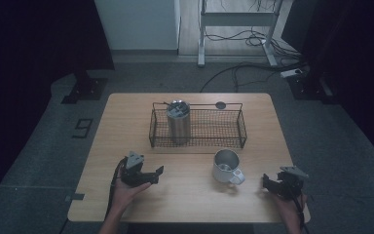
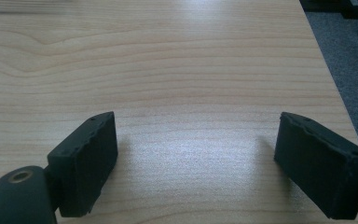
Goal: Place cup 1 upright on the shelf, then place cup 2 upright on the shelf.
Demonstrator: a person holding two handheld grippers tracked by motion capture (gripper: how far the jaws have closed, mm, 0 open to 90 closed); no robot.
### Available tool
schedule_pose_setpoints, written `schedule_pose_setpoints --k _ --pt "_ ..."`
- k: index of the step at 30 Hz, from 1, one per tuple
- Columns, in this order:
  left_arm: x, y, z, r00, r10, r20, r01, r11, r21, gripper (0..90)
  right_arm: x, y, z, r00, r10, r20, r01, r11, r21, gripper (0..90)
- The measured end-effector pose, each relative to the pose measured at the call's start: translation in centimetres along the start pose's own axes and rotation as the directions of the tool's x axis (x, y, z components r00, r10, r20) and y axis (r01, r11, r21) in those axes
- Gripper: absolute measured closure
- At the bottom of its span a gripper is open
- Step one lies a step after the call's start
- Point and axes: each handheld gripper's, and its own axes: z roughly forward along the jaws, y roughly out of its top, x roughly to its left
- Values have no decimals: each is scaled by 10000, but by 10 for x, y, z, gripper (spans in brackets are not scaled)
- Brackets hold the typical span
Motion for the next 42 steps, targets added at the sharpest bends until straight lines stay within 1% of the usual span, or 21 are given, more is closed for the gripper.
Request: schedule_pose_setpoints --k 3,6,8,12,15,17,19,22,23,25,26,29,31,35,38,42 --pt "3 -6 2 9997 -237 9 237 9997 -6 88 0 0 0 10000 -9 -18 9 10000 2 128" --pt "6 -9 4 9996 -257 -119 259 9995 186 92 0 0 0 10000 -18 -31 18 10000 1 125" --pt "7 -9 2 9993 -361 -106 362 9993 84 94 0 0 0 10000 -29 -42 29 10000 1 126" --pt "9 -11 1 9992 -381 -138 381 9993 19 100 0 0 0 9999 -41 -96 42 10000 16 123" --pt "10 -13 3 9991 -356 -239 359 9993 144 100 0 0 0 9999 -77 -120 77 10000 1 125" --pt "10 -13 4 9990 -342 -289 347 9992 179 100 -1 0 -2 9999 -96 -130 95 9999 -71 126" --pt "9 -14 4 9990 -281 -333 289 9993 235 105 -1 0 -5 9997 -24 -238 19 9998 -202 129" --pt "7 -15 6 9992 -265 -299 275 9991 335 105 1 2 -13 9982 14 -604 -49 9983 -585 137" --pt "7 -15 6 9992 -255 -304 265 9991 346 105 2 3 -17 9963 29 -861 -95 9971 -759 141" --pt "7 -15 6 9992 -241 -318 253 9990 364 105 4 5 -22 9916 78 -1292 -202 9953 -949 143" --pt "8 -15 5 9991 -266 -331 278 9990 360 105 6 6 -25 9889 30 -1488 -189 9942 -1061 144" --pt "9 -16 5 9985 -377 -391 394 9983 432 120 11 8 -30 9832 -149 -1820 -72 9927 -1200 144" --pt "10 -16 5 9982 -396 -449 420 9976 542 125 15 10 -34 9795 -242 -2000 -23 9913 -1314 144" --pt "11 -16 3 9982 -418 -433 437 9980 450 127 25 13 -42 9728 -529 -2255 178 9877 -1552 143" --pt "12 -16 3 9980 -468 -413 487 9977 463 131 31 15 -46 9674 -642 -2450 206 9841 -1762 143" --pt "12 -17 4 9981 -477 -395 498 9973 543 132 41 18 -51 9575 -879 -2747 335 9799 -1968 143"
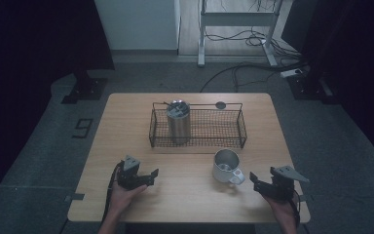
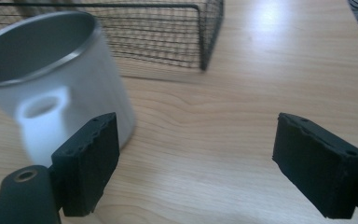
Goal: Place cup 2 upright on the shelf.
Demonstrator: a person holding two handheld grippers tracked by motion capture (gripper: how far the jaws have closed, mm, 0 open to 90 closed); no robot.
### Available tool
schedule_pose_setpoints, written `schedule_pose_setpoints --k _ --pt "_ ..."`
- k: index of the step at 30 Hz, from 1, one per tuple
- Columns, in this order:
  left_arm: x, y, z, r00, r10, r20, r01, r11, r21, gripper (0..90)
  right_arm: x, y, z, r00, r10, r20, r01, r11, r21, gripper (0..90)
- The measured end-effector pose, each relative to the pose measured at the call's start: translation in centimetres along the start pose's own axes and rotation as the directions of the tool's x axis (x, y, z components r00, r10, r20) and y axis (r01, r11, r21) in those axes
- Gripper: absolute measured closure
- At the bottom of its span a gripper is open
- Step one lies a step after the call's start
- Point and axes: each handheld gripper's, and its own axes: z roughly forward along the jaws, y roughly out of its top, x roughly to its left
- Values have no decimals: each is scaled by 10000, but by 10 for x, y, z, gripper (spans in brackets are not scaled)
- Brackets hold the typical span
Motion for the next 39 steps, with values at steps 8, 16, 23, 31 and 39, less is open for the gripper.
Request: schedule_pose_setpoints --k 8,16,23,31,39 --pt "1 0 -1 9999 -101 46 101 9999 -22 137 17 7 -1 9988 -300 -391 294 9995 -153 143" --pt "0 2 -3 9999 -123 111 124 9999 -114 140 28 12 1 9953 -478 -837 460 9987 -233 136" --pt "-1 2 -5 9990 -284 353 290 9995 -158 141 40 16 6 9907 -884 -1039 872 9961 -159 131" --pt "-4 2 -11 9979 -333 562 349 9990 -275 141 51 20 13 9851 -1096 -1324 1094 9940 -93 128" --pt "2 0 -17 9956 -615 713 638 9975 -310 141 66 25 23 9760 -1559 -1521 1578 9875 5 116"
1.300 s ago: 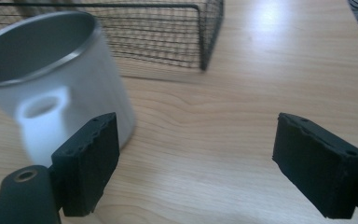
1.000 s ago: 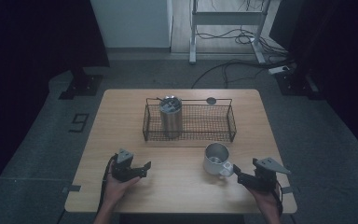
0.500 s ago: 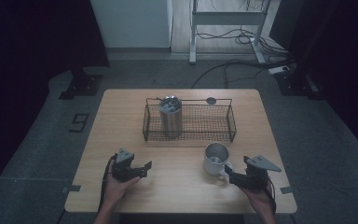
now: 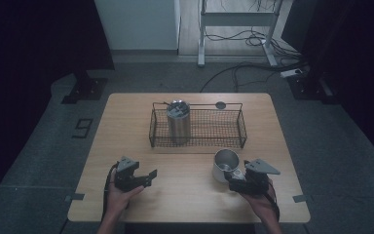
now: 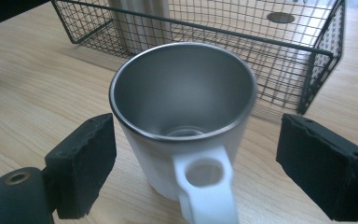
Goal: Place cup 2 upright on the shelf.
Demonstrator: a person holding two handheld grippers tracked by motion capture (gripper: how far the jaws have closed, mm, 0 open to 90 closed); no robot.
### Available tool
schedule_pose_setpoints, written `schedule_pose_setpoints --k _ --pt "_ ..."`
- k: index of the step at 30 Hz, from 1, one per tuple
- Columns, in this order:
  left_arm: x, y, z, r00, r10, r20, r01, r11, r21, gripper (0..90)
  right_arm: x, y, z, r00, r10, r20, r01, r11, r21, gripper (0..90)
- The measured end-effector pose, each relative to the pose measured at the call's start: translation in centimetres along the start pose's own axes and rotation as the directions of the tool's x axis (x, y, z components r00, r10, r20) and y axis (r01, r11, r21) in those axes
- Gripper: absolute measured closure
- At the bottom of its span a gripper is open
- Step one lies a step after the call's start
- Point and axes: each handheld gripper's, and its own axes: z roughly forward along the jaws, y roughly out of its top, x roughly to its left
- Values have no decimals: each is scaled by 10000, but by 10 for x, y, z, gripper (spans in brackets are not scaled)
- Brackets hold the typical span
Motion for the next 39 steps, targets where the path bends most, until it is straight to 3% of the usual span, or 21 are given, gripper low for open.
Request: schedule_pose_setpoints --k 11,22,25,29,39 --pt "2 -1 -4 9999 -91 47 91 10000 -6 142 1 9 16 9995 -223 -222 228 9995 224 92" --pt "5 -3 -8 9997 -223 78 224 9997 -104 143 3 17 36 9989 -418 -230 435 9960 775 32" --pt "6 -3 -9 9996 -276 105 277 9995 -116 142 6 18 44 9972 -740 -44 740 9908 1134 22" --pt "7 -4 -11 9994 -327 114 329 9993 -163 143 5 16 52 9965 -838 8 828 9860 1445 25" --pt "7 -5 -10 9995 -298 88 299 9995 -78 143 2 12 53 9947 -985 -305 1016 9871 1241 69"
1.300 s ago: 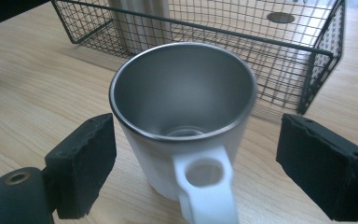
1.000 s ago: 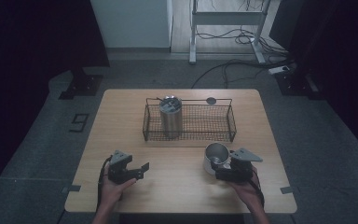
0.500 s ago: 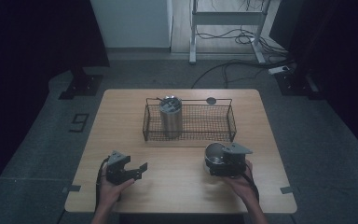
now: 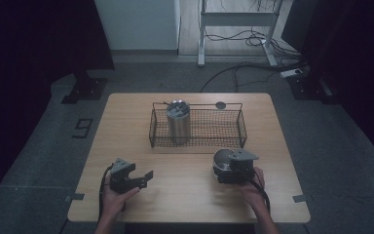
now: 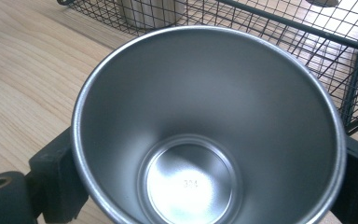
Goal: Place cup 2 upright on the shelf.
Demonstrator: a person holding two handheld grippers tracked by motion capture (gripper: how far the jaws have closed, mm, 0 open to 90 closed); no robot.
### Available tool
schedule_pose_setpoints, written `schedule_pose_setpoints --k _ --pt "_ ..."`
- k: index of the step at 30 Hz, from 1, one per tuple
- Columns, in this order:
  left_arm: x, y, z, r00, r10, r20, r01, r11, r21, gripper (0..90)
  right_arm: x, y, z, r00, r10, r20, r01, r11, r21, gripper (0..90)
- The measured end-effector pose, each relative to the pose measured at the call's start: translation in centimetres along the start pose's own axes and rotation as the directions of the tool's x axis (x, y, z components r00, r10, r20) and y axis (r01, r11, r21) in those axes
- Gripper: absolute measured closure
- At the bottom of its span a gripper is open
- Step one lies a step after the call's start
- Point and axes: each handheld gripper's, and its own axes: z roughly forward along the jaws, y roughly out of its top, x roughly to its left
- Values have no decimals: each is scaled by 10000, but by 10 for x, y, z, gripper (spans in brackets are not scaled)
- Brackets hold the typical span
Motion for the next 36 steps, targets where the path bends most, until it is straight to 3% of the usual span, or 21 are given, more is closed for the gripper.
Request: schedule_pose_setpoints --k 10,17,36 --pt "-1 -2 3 10000 52 2 -52 9999 94 143 -1 -1 -1 9999 114 -22 -114 9999 -69 73" --pt "-2 -2 5 9999 94 40 -94 9998 175 143 -10 -1 -11 9982 575 -148 -581 9974 -425 73" --pt "-2 -3 6 9999 114 -1 -114 9997 209 143 -16 10 -40 9981 469 -408 -515 9913 -1208 73"
